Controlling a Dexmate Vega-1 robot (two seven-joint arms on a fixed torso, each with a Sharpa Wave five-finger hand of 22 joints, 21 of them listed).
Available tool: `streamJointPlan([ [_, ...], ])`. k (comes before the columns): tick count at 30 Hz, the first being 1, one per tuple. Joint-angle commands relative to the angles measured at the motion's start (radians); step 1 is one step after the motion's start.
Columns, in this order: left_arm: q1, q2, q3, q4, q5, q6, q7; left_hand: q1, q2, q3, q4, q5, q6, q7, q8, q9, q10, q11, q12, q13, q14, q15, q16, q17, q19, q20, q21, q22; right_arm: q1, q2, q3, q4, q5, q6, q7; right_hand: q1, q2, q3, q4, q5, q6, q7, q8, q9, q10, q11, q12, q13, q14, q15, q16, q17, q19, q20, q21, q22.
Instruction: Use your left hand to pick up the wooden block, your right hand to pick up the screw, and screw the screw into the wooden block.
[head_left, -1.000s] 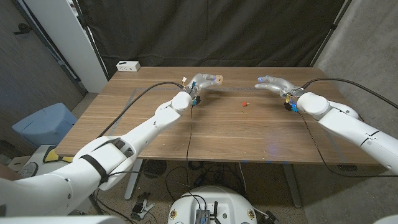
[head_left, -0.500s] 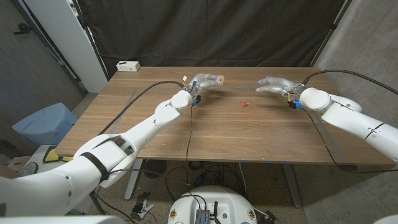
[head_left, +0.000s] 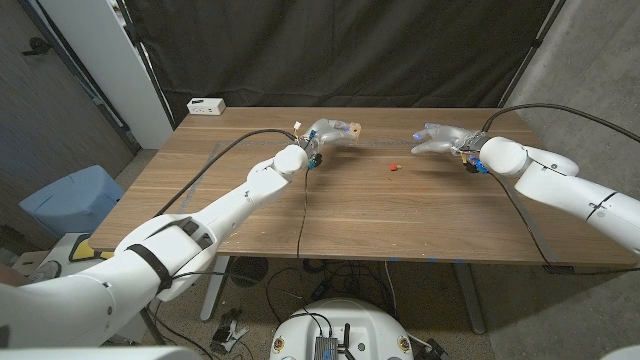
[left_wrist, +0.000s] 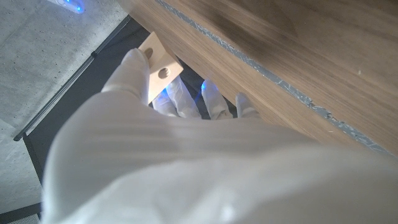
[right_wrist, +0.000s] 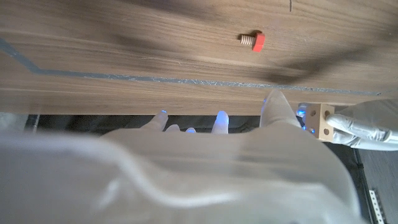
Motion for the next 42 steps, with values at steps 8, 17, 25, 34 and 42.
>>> streamJointPlan([
  [8, 0.022, 0.052, -0.009, -0.063, -0.014, 0.035, -0.052, 0.004, 0.018, -0.003, 0.005, 0.008, 0.015, -0.003, 0.004, 0.004, 0.012, -0.002, 0.004, 0.004, -0.001, -0.048, 0.003, 0.003, -0.010, 0.001, -0.001, 0.001, 0.071, 0.030, -0.062, 0.051, -0.209, 0.108, 0.036, 0.040, -0.003, 0.022, -0.002, -0.013, 0.015, -0.003, 0.005, 0.003, -0.018, -0.002, 0.000, 0.005, -0.021, 0.005, 0.006, 0.001, 0.007, -0.001, 0.005, 0.001],
  [17, 0.034, 0.065, -0.015, -0.080, -0.017, 0.038, -0.052, 0.003, 0.020, -0.005, 0.006, 0.008, 0.014, -0.004, 0.003, 0.004, 0.010, -0.002, 0.000, 0.005, -0.005, -0.047, 0.001, 0.003, -0.014, 0.001, -0.001, 0.001, 0.106, 0.059, -0.076, 0.138, -0.255, 0.229, 0.038, 0.062, -0.007, 0.030, -0.003, -0.014, 0.018, -0.002, 0.006, 0.005, -0.024, -0.006, 0.002, 0.005, -0.011, 0.007, 0.009, 0.002, 0.019, 0.000, 0.008, 0.001],
  [25, 0.036, 0.060, -0.019, -0.070, -0.020, 0.017, -0.051, 0.003, 0.021, -0.006, 0.005, 0.008, 0.013, -0.004, 0.002, 0.004, 0.009, -0.002, -0.003, 0.006, -0.005, -0.048, 0.001, 0.003, -0.018, 0.001, -0.001, 0.002, 0.137, 0.085, -0.077, 0.258, -0.233, 0.395, 0.035, 0.086, -0.013, 0.037, -0.003, -0.013, 0.036, -0.002, 0.012, 0.007, -0.020, -0.012, 0.006, 0.006, -0.003, 0.002, 0.011, 0.002, 0.035, -0.003, 0.012, 0.001],
  [34, 0.043, 0.059, -0.021, -0.084, -0.020, 0.027, -0.042, 0.003, 0.025, -0.007, 0.005, 0.009, 0.016, 0.000, 0.002, 0.004, 0.009, -0.003, -0.007, 0.007, -0.003, -0.050, 0.002, 0.004, -0.019, 0.000, 0.000, 0.002, 0.189, 0.130, -0.087, 0.392, -0.198, 0.543, 0.059, 0.105, -0.019, 0.042, -0.003, -0.012, 0.050, -0.002, 0.016, 0.008, -0.025, -0.017, 0.006, 0.006, -0.006, 0.000, 0.009, 0.002, 0.027, -0.004, 0.007, 0.002],
  [42, 0.047, 0.065, -0.024, -0.098, -0.019, 0.025, -0.039, 0.002, 0.026, -0.008, 0.005, 0.009, 0.014, -0.003, 0.000, 0.004, 0.011, -0.003, -0.008, 0.008, -0.001, -0.051, 0.003, 0.004, -0.019, 0.000, 0.001, 0.002, 0.235, 0.169, -0.105, 0.494, -0.177, 0.620, 0.090, 0.119, -0.026, 0.046, -0.001, -0.012, 0.061, -0.002, 0.019, 0.009, -0.033, -0.020, 0.004, 0.006, -0.013, -0.002, 0.007, 0.003, 0.031, -0.006, 0.008, 0.002],
])
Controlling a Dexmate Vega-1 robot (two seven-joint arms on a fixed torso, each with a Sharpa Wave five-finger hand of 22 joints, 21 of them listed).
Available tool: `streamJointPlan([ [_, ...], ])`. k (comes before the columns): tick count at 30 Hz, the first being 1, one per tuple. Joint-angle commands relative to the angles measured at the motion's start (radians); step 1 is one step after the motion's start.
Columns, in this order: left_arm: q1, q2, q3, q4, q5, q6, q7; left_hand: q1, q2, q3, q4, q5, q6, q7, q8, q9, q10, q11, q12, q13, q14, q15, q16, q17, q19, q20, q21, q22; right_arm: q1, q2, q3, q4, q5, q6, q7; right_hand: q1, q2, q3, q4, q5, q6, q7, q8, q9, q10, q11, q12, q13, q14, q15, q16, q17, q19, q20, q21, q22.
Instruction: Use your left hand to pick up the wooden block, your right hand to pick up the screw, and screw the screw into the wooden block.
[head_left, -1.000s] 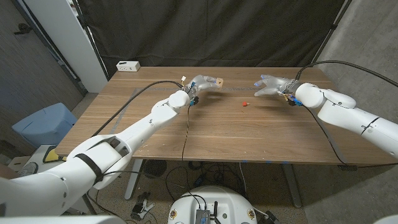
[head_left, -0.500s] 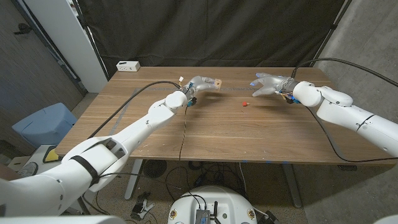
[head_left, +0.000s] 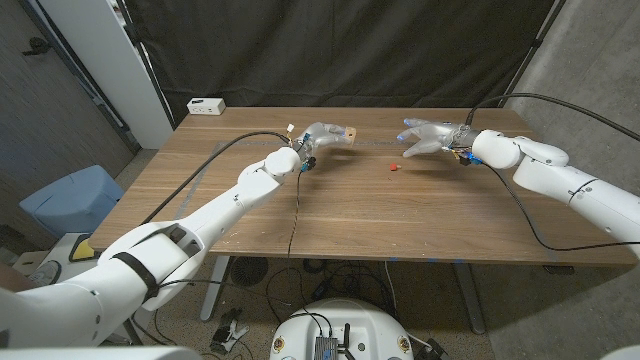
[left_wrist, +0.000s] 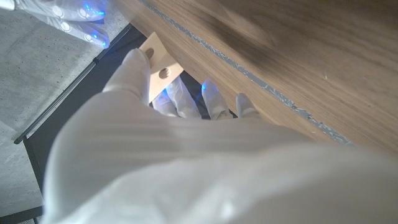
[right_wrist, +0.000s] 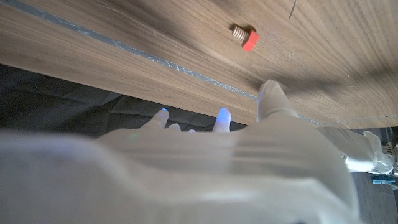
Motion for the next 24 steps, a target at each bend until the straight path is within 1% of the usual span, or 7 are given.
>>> streamJointPlan([
  [1, 0.007, 0.007, -0.005, -0.016, 0.000, -0.003, 0.005, -0.002, 0.016, -0.002, 0.004, 0.008, 0.013, -0.006, 0.008, 0.004, 0.010, 0.001, 0.005, 0.007, 0.005, -0.045, 0.003, 0.004, -0.009, 0.000, 0.001, 0.002, 0.066, 0.057, -0.022, 0.158, 0.032, 0.136, 0.037, 0.019, -0.003, 0.008, 0.000, -0.004, 0.012, 0.001, 0.005, 0.004, -0.006, -0.002, 0.004, 0.006, -0.013, -0.001, 0.002, 0.003, 0.004, -0.005, 0.003, 0.002],
  [7, 0.013, 0.009, -0.010, -0.017, -0.005, -0.013, 0.005, -0.002, 0.017, -0.003, 0.003, 0.008, 0.013, -0.004, 0.008, 0.004, 0.010, 0.001, 0.003, 0.007, 0.004, -0.045, 0.003, 0.004, -0.009, 0.000, 0.001, 0.002, 0.076, 0.067, -0.032, 0.175, 0.034, 0.124, 0.059, 0.027, -0.009, 0.009, 0.002, -0.005, 0.017, 0.001, 0.006, 0.004, -0.015, -0.001, 0.002, 0.006, -0.017, -0.002, 0.001, 0.004, 0.003, -0.005, 0.003, 0.002],
  [15, 0.015, 0.015, -0.009, -0.028, -0.002, -0.001, 0.005, -0.002, 0.018, -0.004, 0.003, 0.008, 0.011, -0.005, 0.007, 0.004, 0.010, 0.001, 0.000, 0.008, 0.002, -0.045, 0.002, 0.004, -0.012, 0.000, 0.001, 0.002, 0.083, 0.076, -0.047, 0.193, 0.028, 0.117, 0.068, 0.030, -0.015, 0.009, 0.004, -0.006, 0.022, 0.001, 0.006, 0.004, -0.023, 0.000, 0.001, 0.006, -0.021, 0.002, 0.000, 0.004, 0.005, -0.006, 0.003, 0.003],
  [24, 0.021, 0.019, -0.011, -0.036, -0.004, 0.000, 0.002, -0.001, 0.019, -0.005, 0.002, 0.008, 0.010, -0.004, 0.006, 0.004, 0.011, 0.001, -0.002, 0.009, 0.003, -0.046, 0.003, 0.004, -0.013, 0.000, 0.002, 0.002, 0.098, 0.092, -0.065, 0.234, 0.027, 0.135, 0.071, 0.033, -0.021, 0.009, 0.009, -0.008, 0.029, 0.001, 0.005, 0.004, -0.033, 0.001, 0.001, 0.006, -0.030, 0.004, -0.002, 0.005, 0.002, -0.005, 0.001, 0.003],
])
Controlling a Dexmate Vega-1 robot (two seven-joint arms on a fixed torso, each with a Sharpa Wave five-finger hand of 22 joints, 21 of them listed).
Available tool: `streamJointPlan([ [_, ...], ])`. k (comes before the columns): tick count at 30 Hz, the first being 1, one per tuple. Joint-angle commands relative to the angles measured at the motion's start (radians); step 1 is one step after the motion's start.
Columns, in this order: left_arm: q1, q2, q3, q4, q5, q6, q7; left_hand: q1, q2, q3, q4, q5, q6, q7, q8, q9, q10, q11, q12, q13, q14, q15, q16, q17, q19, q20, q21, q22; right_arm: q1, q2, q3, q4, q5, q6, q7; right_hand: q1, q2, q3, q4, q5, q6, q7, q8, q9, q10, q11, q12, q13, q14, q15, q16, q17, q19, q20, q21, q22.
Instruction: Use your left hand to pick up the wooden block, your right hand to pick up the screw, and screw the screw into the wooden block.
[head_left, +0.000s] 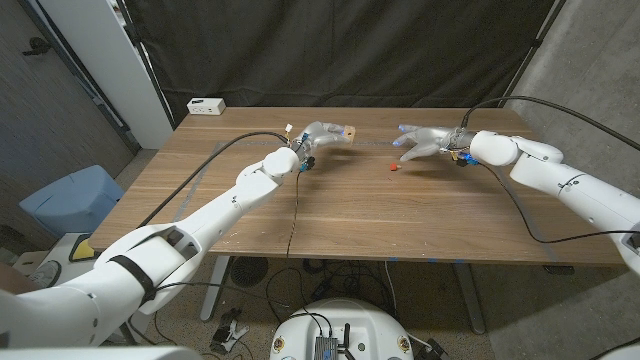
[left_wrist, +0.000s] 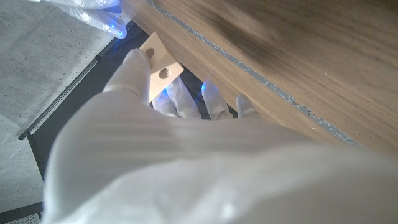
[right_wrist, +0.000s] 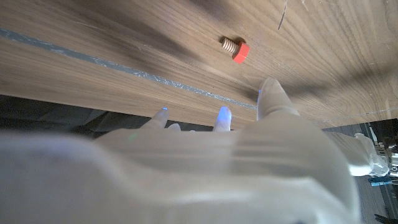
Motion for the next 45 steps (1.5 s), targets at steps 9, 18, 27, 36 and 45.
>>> streamJointPlan([
  [9, 0.017, 0.011, -0.005, -0.023, -0.006, 0.006, -0.004, 0.000, 0.021, -0.001, 0.005, 0.007, 0.015, -0.003, 0.002, 0.003, 0.009, 0.003, 0.002, 0.007, 0.001, -0.046, 0.002, 0.004, -0.009, 0.006, 0.002, 0.002, 0.039, 0.041, -0.037, 0.095, 0.008, 0.025, 0.015, 0.012, -0.010, 0.005, 0.007, -0.003, 0.014, -0.001, 0.002, 0.005, -0.033, -0.002, -0.001, 0.006, -0.040, 0.007, -0.004, 0.006, -0.008, -0.001, 0.000, 0.003],
  [18, 0.025, 0.012, -0.008, -0.027, -0.010, 0.007, -0.004, 0.001, 0.021, -0.002, 0.004, 0.007, 0.017, -0.002, 0.003, 0.004, 0.013, 0.003, 0.001, 0.008, 0.001, -0.045, 0.002, 0.004, -0.009, 0.005, 0.002, 0.002, 0.051, 0.053, -0.052, 0.116, 0.015, 0.017, 0.033, 0.011, -0.012, 0.004, 0.011, -0.004, 0.016, -0.001, 0.001, 0.005, -0.048, -0.001, -0.003, 0.006, -0.047, 0.019, -0.005, 0.007, -0.013, 0.001, -0.001, 0.004],
  [27, 0.023, 0.003, -0.010, -0.002, -0.015, -0.014, -0.002, 0.001, 0.022, -0.004, 0.004, 0.007, 0.015, -0.003, 0.001, 0.004, 0.013, 0.003, -0.001, 0.009, 0.000, -0.047, 0.001, 0.004, -0.013, 0.005, 0.001, 0.002, 0.058, 0.064, -0.058, 0.140, 0.038, 0.001, 0.048, 0.006, -0.014, 0.003, 0.016, -0.006, 0.018, 0.000, -0.001, 0.005, -0.062, -0.002, -0.003, 0.006, -0.060, 0.028, -0.007, 0.008, -0.022, 0.002, -0.003, 0.004],
  [36, 0.019, -0.001, -0.010, 0.010, -0.019, -0.020, -0.007, 0.001, 0.022, -0.005, 0.003, 0.006, 0.017, -0.003, 0.001, 0.004, 0.009, 0.003, -0.006, 0.010, -0.004, -0.046, 0.000, 0.004, -0.017, 0.004, 0.001, 0.002, 0.060, 0.076, -0.065, 0.171, 0.054, -0.004, 0.040, 0.002, -0.015, 0.002, 0.020, -0.007, 0.021, 0.000, -0.002, 0.005, -0.062, 0.001, -0.001, 0.006, -0.061, 0.027, -0.005, 0.009, -0.022, 0.004, -0.002, 0.004],
  [45, 0.013, -0.003, -0.007, 0.019, -0.019, -0.017, -0.013, 0.001, 0.024, -0.005, 0.004, 0.006, 0.016, -0.001, 0.001, 0.004, 0.006, 0.003, -0.009, 0.010, -0.005, -0.044, -0.001, 0.004, -0.019, 0.005, 0.001, 0.002, 0.060, 0.083, -0.073, 0.173, 0.064, -0.029, 0.045, -0.004, -0.016, 0.000, 0.023, -0.008, 0.029, 0.001, 0.000, 0.006, -0.063, 0.006, 0.001, 0.006, -0.062, 0.026, -0.003, 0.010, -0.018, 0.004, 0.000, 0.004],
])
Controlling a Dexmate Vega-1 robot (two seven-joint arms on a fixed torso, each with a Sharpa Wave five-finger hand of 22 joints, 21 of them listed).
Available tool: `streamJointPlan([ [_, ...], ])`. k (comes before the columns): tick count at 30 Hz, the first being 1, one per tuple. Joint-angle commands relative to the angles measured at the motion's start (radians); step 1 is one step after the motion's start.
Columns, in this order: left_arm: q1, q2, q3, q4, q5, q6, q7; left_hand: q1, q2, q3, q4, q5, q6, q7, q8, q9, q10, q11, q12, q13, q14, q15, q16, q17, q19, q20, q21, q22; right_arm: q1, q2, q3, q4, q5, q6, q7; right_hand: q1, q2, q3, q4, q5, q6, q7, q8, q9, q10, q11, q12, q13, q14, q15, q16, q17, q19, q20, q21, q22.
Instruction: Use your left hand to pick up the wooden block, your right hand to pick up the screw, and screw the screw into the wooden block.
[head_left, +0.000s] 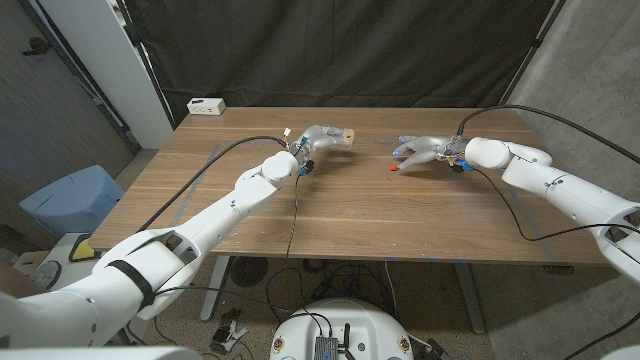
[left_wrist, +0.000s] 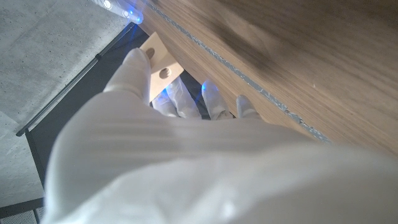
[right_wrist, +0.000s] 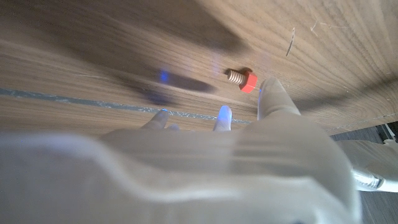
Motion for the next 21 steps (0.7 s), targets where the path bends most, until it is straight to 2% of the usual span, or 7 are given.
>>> streamJointPlan([
  [1, -0.010, -0.005, 0.002, 0.016, -0.002, -0.002, -0.007, -0.006, 0.018, 0.003, 0.004, 0.003, 0.013, 0.000, 0.004, 0.004, 0.001, -0.003, 0.005, 0.004, -0.004, -0.044, 0.000, 0.004, -0.007, 0.007, 0.000, 0.002, 0.005, 0.014, -0.013, 0.018, 0.015, -0.023, 0.006, -0.007, -0.006, 0.000, 0.007, -0.004, 0.014, 0.003, 0.000, 0.006, -0.064, 0.007, 0.001, 0.002, -0.063, 0.000, 0.002, 0.005, 0.000, 0.004, 0.000, 0.005],
  [17, -0.039, -0.028, 0.008, 0.084, -0.007, -0.030, -0.025, -0.005, 0.020, 0.002, 0.004, 0.003, 0.012, 0.000, 0.003, 0.004, 0.002, -0.004, 0.002, 0.005, -0.004, -0.044, 0.000, 0.004, -0.009, 0.007, 0.001, 0.002, 0.036, 0.046, -0.042, 0.057, 0.000, -0.017, -0.005, -0.022, -0.013, -0.006, 0.013, -0.005, 0.044, 0.005, 0.010, 0.009, -0.066, 0.013, 0.005, 0.002, -0.062, 0.001, 0.005, 0.006, 0.008, 0.005, 0.004, 0.005],
  [21, -0.045, -0.032, 0.011, 0.099, -0.008, -0.036, -0.031, -0.004, 0.021, 0.001, 0.003, 0.004, 0.013, 0.000, 0.003, 0.005, 0.002, -0.004, 0.001, 0.005, -0.004, -0.043, 0.000, 0.004, -0.009, 0.007, 0.002, 0.002, 0.032, 0.043, -0.045, 0.047, -0.005, -0.021, -0.013, -0.024, -0.015, -0.007, 0.013, -0.005, 0.051, 0.004, 0.013, 0.010, -0.065, 0.014, 0.006, 0.002, -0.061, 0.002, 0.006, 0.006, 0.009, 0.004, 0.004, 0.005],
])
